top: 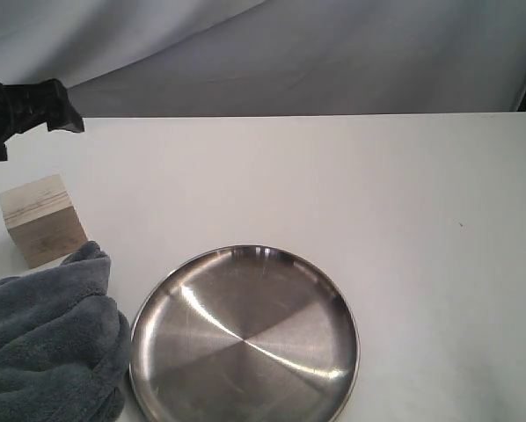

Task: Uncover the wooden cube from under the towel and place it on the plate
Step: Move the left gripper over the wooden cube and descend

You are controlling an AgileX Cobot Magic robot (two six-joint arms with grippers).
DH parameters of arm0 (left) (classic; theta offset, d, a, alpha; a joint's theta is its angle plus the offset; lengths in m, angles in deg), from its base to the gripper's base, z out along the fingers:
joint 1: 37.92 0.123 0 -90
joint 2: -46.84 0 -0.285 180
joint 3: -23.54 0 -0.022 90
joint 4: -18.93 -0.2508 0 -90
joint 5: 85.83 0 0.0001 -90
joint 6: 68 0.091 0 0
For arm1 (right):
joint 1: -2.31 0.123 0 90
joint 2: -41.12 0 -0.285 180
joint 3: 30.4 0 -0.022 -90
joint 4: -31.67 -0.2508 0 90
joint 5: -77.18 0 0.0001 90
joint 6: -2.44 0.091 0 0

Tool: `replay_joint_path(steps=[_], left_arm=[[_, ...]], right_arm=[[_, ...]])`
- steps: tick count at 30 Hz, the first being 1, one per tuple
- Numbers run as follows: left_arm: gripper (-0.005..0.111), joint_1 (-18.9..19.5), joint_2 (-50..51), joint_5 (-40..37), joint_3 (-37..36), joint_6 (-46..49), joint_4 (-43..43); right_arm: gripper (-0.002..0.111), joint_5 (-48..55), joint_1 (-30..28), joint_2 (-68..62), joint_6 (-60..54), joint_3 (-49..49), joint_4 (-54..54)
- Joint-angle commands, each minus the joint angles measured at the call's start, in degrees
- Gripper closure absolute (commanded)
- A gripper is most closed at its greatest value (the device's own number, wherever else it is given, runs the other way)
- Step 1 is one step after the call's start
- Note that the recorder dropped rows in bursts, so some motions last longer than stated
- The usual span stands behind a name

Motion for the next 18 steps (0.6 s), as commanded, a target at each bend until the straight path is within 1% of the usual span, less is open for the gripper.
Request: replay_joint_path(steps=[1,2,3,4,6,9,11,14,18], left_arm=[[0.003,-0.09,1.43,-9.97,4.38,-19.24,-21.63],[0.003,-0.09,2.13,-13.45,5.53,-23.65,-25.43],[0.003,-0.09,2.83,-16.44,6.63,-26.46,-27.03],[0.003,-0.09,3.44,-18.23,7.44,-27.38,-27.16],[0.003,-0.09,4.99,-20.44,9.01,-27.38,-24.8],[0.003,-0.09,6.84,-20.19,9.77,-25.93,-16.94],[0.003,-0.09,8.29,-20.3,9.87,-25.89,-14.4],[0.003,-0.09,10.17,-20.55,9.87,-25.89,-13.09],[0.003,-0.09,11.08,-20.71,9.87,-25.89,-13.83]], right_arm=[[0.108,-0.14,-0.46,0.37,-0.2,0.21,-0.29],[0.108,-0.14,-0.46,0.37,-0.2,0.21,-0.29],[0.108,-0.14,-0.46,0.37,-0.2,0.21,-0.29],[0.108,-0.14,-0.46,0.37,-0.2,0.21,-0.29],[0.108,-0.14,-0.46,0.37,-0.2,0.21,-0.29],[0.108,-0.14,-0.46,0.37,-0.2,0.21,-0.29],[0.108,-0.14,-0.46,0.37,-0.2,0.21,-0.29],[0.108,-0.14,-0.46,0.37,-0.2,0.21,-0.29],[0.108,-0.14,-0.46,0.37,-0.2,0.21,-0.29]])
